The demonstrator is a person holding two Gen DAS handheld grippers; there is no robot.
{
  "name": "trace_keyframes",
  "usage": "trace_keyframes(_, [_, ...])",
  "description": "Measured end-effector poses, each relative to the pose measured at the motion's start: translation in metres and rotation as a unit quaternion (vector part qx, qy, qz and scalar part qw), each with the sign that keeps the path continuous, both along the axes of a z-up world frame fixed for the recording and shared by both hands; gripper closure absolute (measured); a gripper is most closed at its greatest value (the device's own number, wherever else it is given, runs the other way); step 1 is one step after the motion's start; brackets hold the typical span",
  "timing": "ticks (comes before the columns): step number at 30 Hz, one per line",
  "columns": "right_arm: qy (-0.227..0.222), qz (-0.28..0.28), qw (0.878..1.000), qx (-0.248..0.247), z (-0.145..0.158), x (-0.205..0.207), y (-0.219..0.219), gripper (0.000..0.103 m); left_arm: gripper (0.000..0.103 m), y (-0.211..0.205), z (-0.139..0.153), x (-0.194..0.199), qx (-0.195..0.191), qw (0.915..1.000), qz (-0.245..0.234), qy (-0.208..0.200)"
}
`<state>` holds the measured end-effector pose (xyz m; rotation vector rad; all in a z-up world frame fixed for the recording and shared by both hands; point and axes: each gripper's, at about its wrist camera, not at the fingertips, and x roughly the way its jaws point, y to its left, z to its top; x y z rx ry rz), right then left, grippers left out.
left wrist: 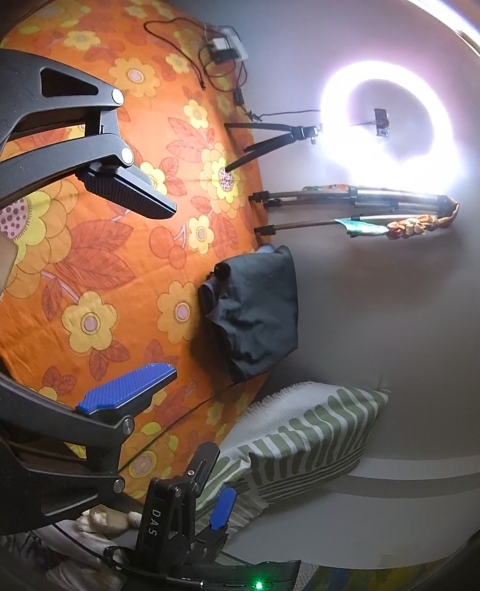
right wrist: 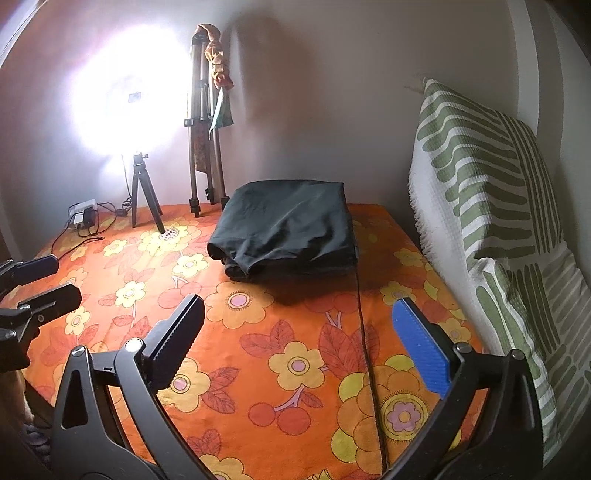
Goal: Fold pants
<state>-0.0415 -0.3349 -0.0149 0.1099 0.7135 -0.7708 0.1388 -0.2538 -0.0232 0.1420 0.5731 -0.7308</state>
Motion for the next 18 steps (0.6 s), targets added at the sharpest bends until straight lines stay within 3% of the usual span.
trace_keyframes(18, [0.000, -0.003, 1.000, 0.000, -0.0011, -0.0017, -0.0012, 0.000, 0.023, 0.0022, 0.0042, -0.0033, 0.003, 0.9999, 0.011, -0.009])
